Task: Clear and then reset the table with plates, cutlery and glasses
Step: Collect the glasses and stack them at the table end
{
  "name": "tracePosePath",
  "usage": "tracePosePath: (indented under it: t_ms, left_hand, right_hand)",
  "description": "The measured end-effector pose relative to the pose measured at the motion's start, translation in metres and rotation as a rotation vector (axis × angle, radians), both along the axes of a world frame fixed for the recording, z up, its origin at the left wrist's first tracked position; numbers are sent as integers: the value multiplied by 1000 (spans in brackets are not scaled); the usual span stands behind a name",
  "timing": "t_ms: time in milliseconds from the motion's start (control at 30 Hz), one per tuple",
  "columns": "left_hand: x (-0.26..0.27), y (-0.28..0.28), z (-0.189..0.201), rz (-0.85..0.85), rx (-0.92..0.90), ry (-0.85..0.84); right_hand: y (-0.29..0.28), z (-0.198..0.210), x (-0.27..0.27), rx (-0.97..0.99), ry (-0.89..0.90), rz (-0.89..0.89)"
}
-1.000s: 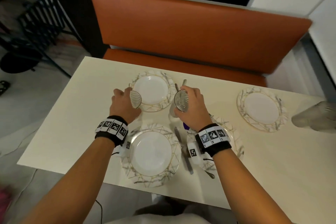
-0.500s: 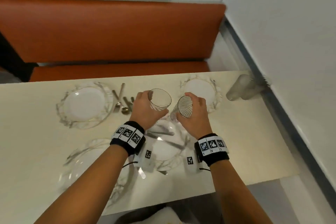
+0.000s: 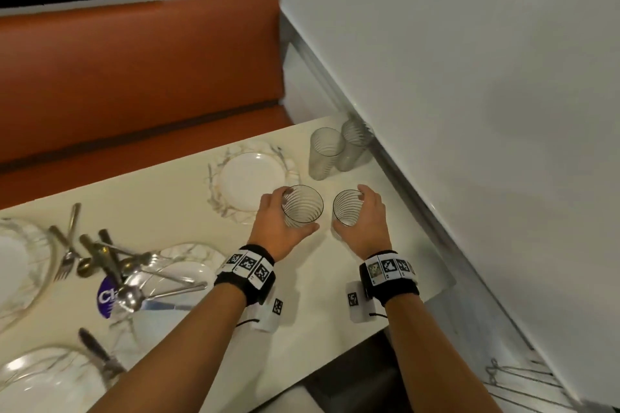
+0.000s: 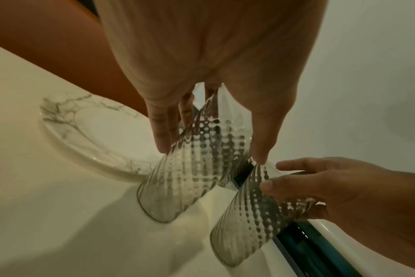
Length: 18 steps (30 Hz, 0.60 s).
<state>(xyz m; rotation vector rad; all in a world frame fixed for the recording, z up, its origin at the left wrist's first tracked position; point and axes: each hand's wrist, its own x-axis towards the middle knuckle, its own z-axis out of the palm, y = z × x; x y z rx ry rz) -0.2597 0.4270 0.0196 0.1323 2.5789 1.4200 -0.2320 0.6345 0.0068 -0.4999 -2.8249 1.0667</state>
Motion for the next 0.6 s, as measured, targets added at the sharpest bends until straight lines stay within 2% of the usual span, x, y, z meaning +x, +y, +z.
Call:
tracePosePath:
  t_ms: [133,333,500,600]
  left_hand:
    - [-4,33,-15,16,27,-23]
    - [-1,58,-34,138,120,-104]
    - [6,63,-61,237,110,-195]
    - [6,67,-69,228,88,-199]
  right_hand:
    - [30,-9,-1,-66,59,-9]
    - [48,-13,2,-330,123,-119]
    - [48,-42,11,-344,89,-208]
    - [51,-59,7,-362,70,-224]
